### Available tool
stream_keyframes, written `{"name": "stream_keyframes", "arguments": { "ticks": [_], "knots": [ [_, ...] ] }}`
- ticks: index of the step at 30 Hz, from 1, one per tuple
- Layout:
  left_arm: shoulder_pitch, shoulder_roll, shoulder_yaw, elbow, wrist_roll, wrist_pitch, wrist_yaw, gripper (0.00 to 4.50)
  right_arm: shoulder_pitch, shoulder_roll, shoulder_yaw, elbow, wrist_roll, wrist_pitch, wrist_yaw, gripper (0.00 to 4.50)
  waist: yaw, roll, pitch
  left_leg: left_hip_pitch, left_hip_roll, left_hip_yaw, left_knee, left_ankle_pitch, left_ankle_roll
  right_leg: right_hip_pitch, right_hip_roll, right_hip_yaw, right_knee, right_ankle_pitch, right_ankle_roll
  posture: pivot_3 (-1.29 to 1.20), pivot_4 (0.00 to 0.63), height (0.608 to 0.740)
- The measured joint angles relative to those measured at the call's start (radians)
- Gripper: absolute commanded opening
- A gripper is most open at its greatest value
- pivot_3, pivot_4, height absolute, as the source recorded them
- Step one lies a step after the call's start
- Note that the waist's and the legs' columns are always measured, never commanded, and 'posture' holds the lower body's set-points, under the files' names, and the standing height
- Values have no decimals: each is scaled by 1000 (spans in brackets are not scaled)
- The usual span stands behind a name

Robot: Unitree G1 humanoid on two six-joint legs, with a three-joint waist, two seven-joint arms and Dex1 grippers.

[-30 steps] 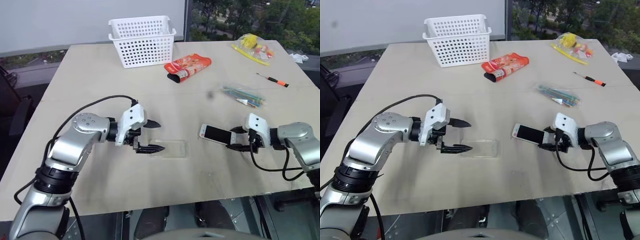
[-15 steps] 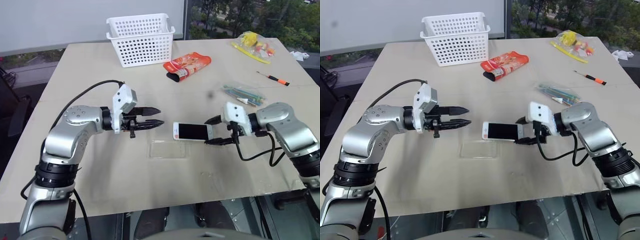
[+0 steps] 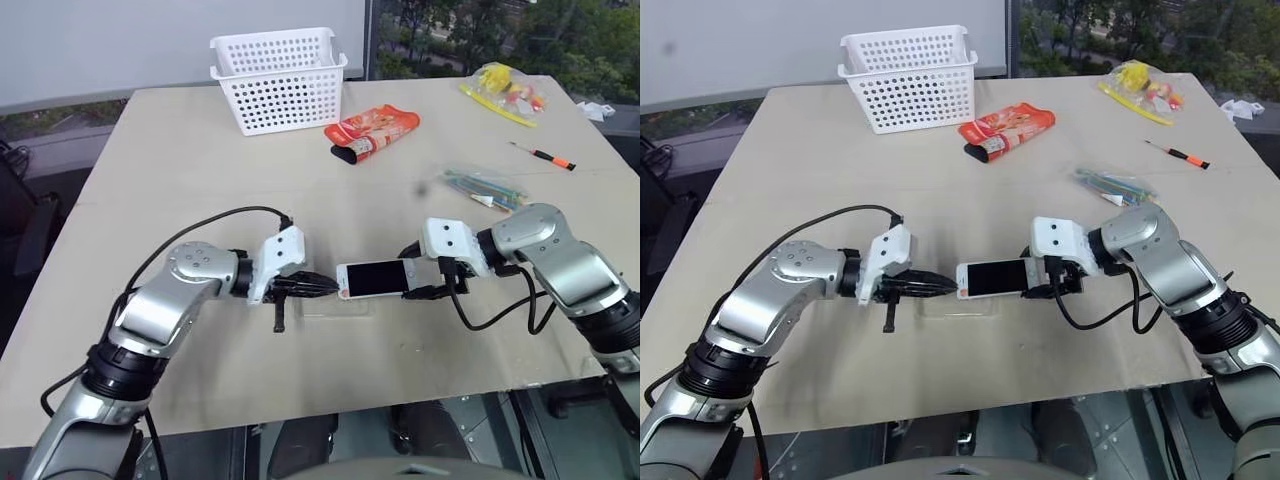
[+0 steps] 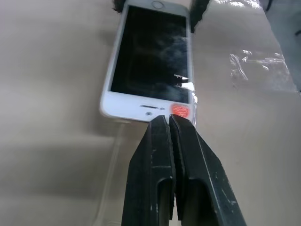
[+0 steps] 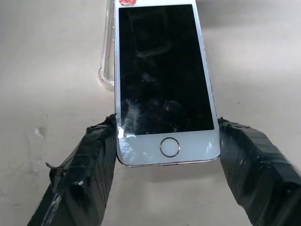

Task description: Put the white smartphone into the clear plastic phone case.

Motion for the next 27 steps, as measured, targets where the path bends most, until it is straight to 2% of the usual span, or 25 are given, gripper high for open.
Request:
{"name": "stream_keyframes", "arguments": {
  "ticks": [15,27],
  "knots": [
    [-1,-72,-76,80,59,-44,2,91,6,-3,82,-60,-69,81,-30,2886,-2,0,0,0,0,0,0,0,0,0,0,0,0,1,1,0,150,740],
    [-8,-81,-82,111,81,-85,-2,91,-6,18,95,-94,-91,179,-52,2886,-3,0,-1,1,0,0,0,0,0,0,0,0,2,0,1,0,150,740]
  ]
}}
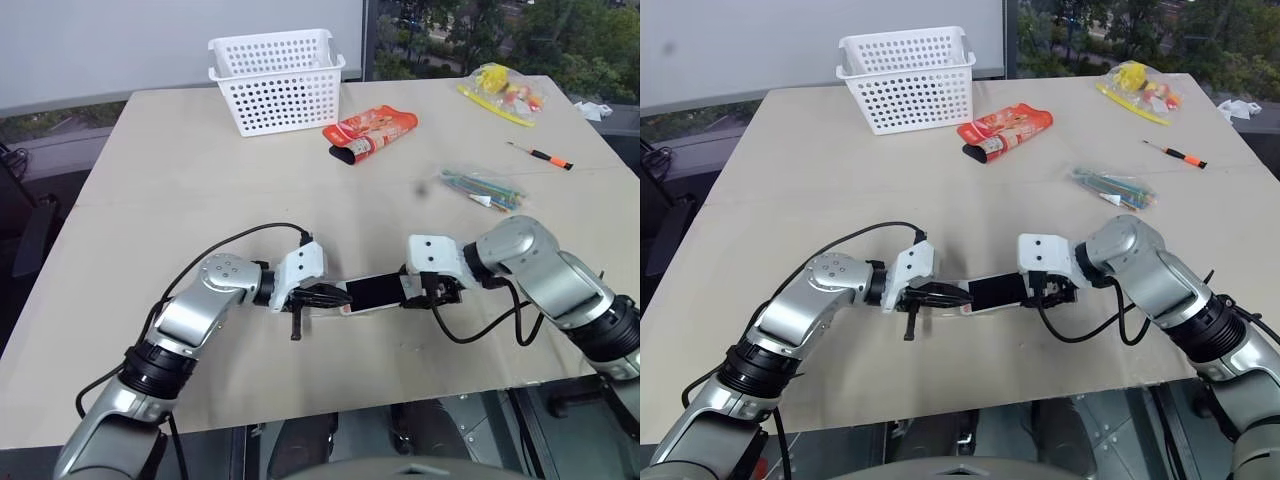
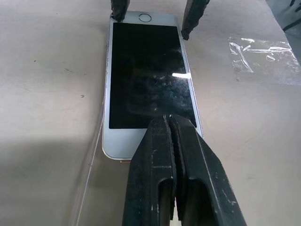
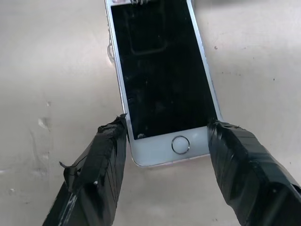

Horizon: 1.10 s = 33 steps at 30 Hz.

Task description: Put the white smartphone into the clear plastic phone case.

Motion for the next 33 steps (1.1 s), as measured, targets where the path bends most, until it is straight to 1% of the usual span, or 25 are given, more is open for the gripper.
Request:
{"name": "stream_keyframes", "arguments": {
  "ticks": [3,6,11,16,19,20,21,22,24,27,29,31,32,33],
  "knots": [
    [-4,2,-6,1,2,0,-4,91,0,4,2,-9,3,18,-4,2886,0,0,0,0,0,0,0,0,0,0,0,0,0,0,0,0,150,740],
    [-16,15,-18,2,9,-1,-22,91,0,11,-7,-26,40,62,-6,2886,0,0,0,0,0,0,0,0,0,0,0,0,1,0,0,0,150,740],
    [-37,30,-28,45,39,-34,-49,91,1,25,-71,-55,125,115,-16,2886,0,0,-1,1,0,0,0,0,0,0,0,0,1,0,0,0,150,740],
    [-61,31,-41,83,59,-75,-74,91,12,105,-90,-61,160,110,-84,2886,2,0,-1,1,0,0,0,0,0,1,0,0,2,0,0,0,150,740],
    [-73,30,-54,99,69,-98,-88,0,21,111,-95,-49,160,102,-122,2087,2,0,-1,1,0,0,1,0,0,1,0,0,2,0,-1,0,150,740],
    [-78,30,-56,107,71,-107,-93,0,23,106,-103,-46,161,102,-127,1568,2,0,-1,1,0,1,1,0,0,1,0,0,2,0,-1,0,150,740],
    [-81,29,-57,111,74,-114,-97,0,24,93,-114,-46,168,101,-128,1188,2,0,-1,1,0,1,1,0,0,1,0,1,2,0,-1,0,150,740],
    [-84,26,-58,118,75,-121,-102,0,29,67,-131,-46,177,98,-124,626,2,0,-1,1,0,1,1,0,0,1,0,1,2,0,-1,0,150,740],
    [-89,26,-59,127,77,-130,-111,0,37,47,-145,-48,185,95,-120,47,2,0,-2,1,0,0,1,0,0,1,0,0,2,0,-1,0,150,740],
    [-104,25,-64,146,81,-138,-123,0,56,47,-148,-66,209,85,-116,47,1,0,-2,2,0,0,1,0,0,1,0,0,3,0,-1,0,150,740],
    [-109,22,-66,156,87,-147,-129,0,77,67,-143,-79,218,27,-111,47,1,0,-2,3,0,0,1,0,0,1,0,0,3,-1,-1,0,150,740],
    [-116,19,-66,164,94,-155,-130,0,96,88,-115,-78,215,-41,-101,47,1,0,-2,4,0,0,1,0,0,3,0,0,3,-1,-1,0,150,740],
    [-122,16,-67,170,104,-161,-130,0,105,102,-73,-56,198,-111,-89,47,0,0,-2,4,0,1,1,0,0,3,0,1,3,-2,-1,0,150,740],
    [-124,14,-67,172,105,-163,-130,0,106,104,-62,-47,194,-125,-85,47,0,0,-2,4,0,1,1,0,0,3,0,1,3,-2,-1,0,150,740]
  ]
}}
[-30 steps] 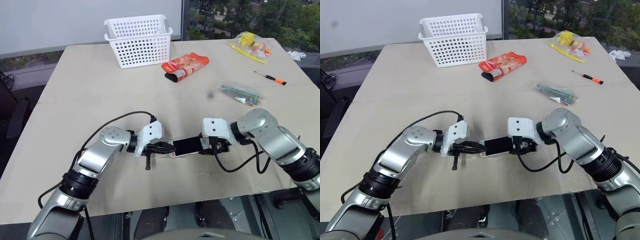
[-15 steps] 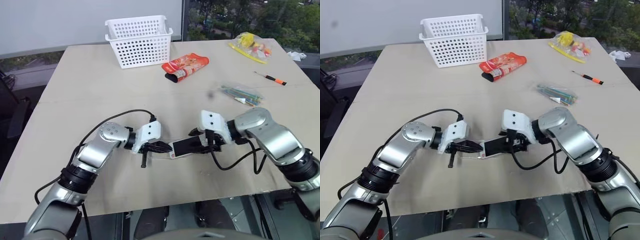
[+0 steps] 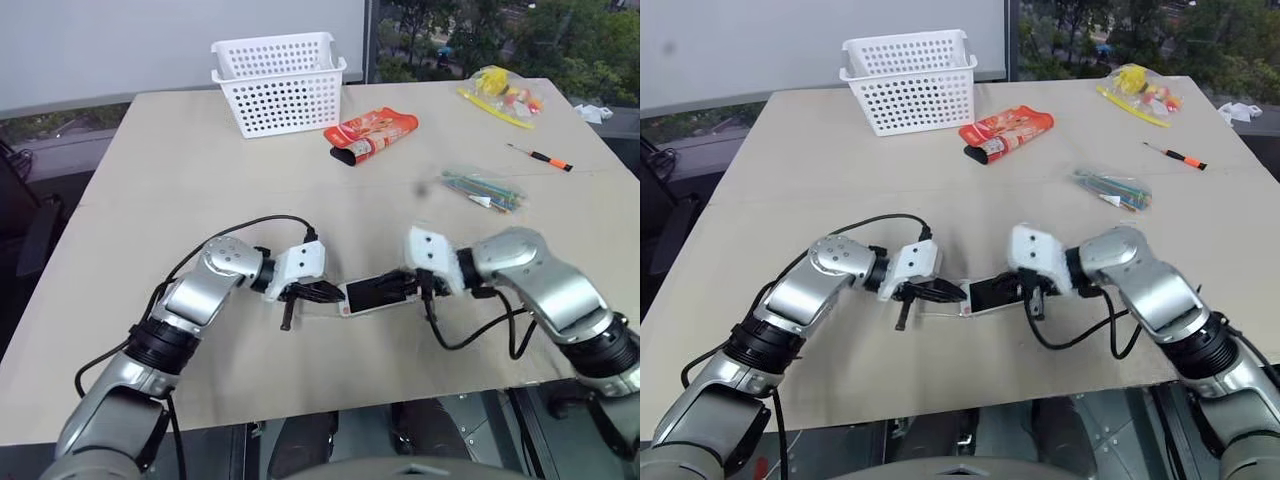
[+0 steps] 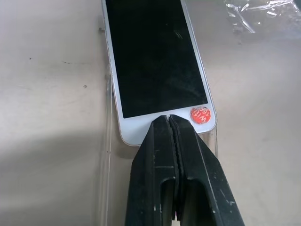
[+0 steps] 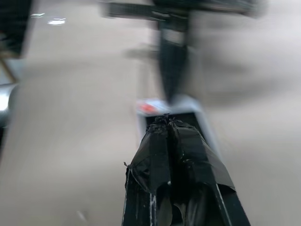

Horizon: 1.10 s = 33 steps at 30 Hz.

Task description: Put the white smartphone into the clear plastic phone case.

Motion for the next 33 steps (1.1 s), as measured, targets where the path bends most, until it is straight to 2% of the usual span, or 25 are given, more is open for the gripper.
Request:
{"name": "stream_keyframes", "arguments": {
  "ticks": [11,18,22,27,30,33],
  "knots": [
    [-8,-15,1,10,20,-12,0,0,-42,39,83,117,-44,-41,47,47,2,0,0,3,0,1,0,0,0,1,0,1,2,0,0,0,150,740],
    [-8,-16,2,6,21,-13,1,0,-48,27,44,137,-51,1,24,47,3,0,0,2,0,1,0,0,0,1,0,1,2,0,0,0,150,740],
    [-10,-19,4,-4,22,-7,1,0,-46,-40,-78,79,20,75,26,47,6,0,0,1,0,1,0,0,0,1,-1,1,1,0,0,0,150,740],
    [-28,-32,43,-31,-20,82,22,0,21,-227,-242,22,99,149,55,47,18,-1,1,-6,0,-1,0,0,0,-5,-1,0,-1,0,0,0,150,740],
    [-73,-14,114,-66,-61,139,35,0,65,-275,-268,24,117,155,60,47,18,-1,2,-6,0,-1,-1,0,0,-6,0,-1,-1,2,2,0,150,740],
    [-95,46,178,-112,-93,186,39,0,88,-326,-272,27,118,153,60,47,5,-1,2,-6,0,0,-2,0,0,-6,0,0,-1,2,2,0,150,740]
  ]
}}
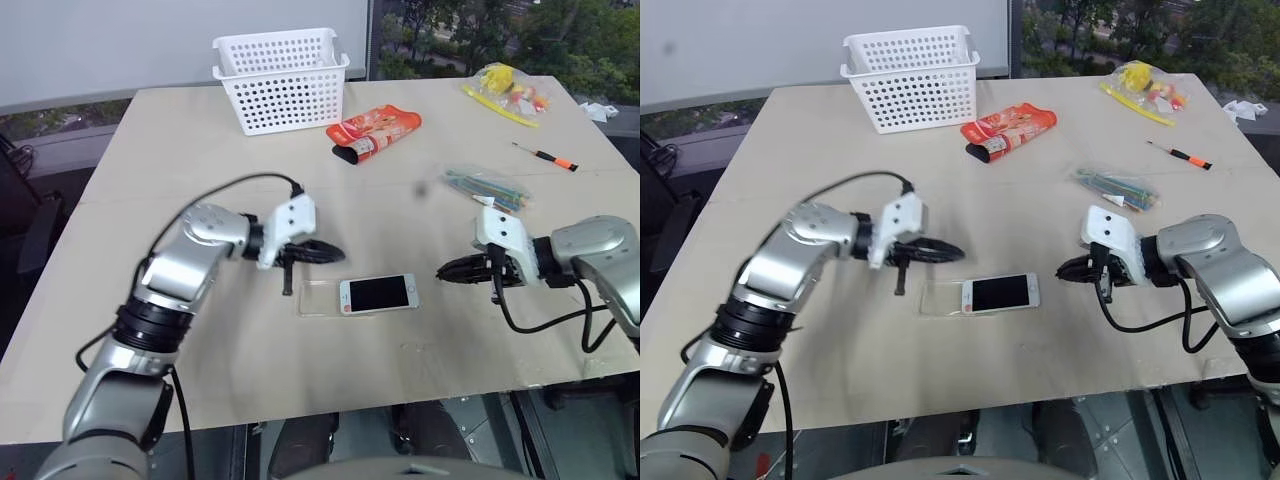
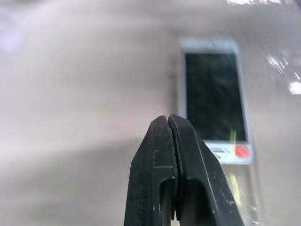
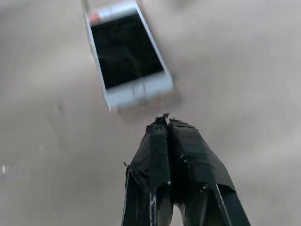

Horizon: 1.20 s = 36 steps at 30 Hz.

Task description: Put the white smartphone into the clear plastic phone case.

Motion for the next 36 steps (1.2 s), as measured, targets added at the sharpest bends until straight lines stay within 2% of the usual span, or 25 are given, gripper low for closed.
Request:
{"name": "stream_keyframes", "arguments": {
  "ticks": [4,9,26,36],
  "knots": [
    [51,91,12,0,4,19,-14,0,22,-11,9,2,-8,-2,-5,47,-13,0,0,0,1,1,0,0,0,-1,0,1,0,0,-1,0,150,740],
    [162,205,10,3,35,31,-41,0,29,1,51,14,-34,-6,-24,47,-6,0,1,-1,1,2,0,0,0,-1,0,1,0,-2,-3,0,150,740],
    [218,152,-42,-82,52,77,-14,0,22,14,126,2,-74,13,-51,47,2,0,1,-1,1,3,0,0,0,-1,0,2,-2,-2,-3,0,150,740],
    [224,173,-53,-79,56,68,-15,0,13,21,136,-12,-80,21,-52,47,-1,0,1,-1,1,3,0,0,0,-1,0,2,-2,-1,-3,0,150,740]
  ]
}}
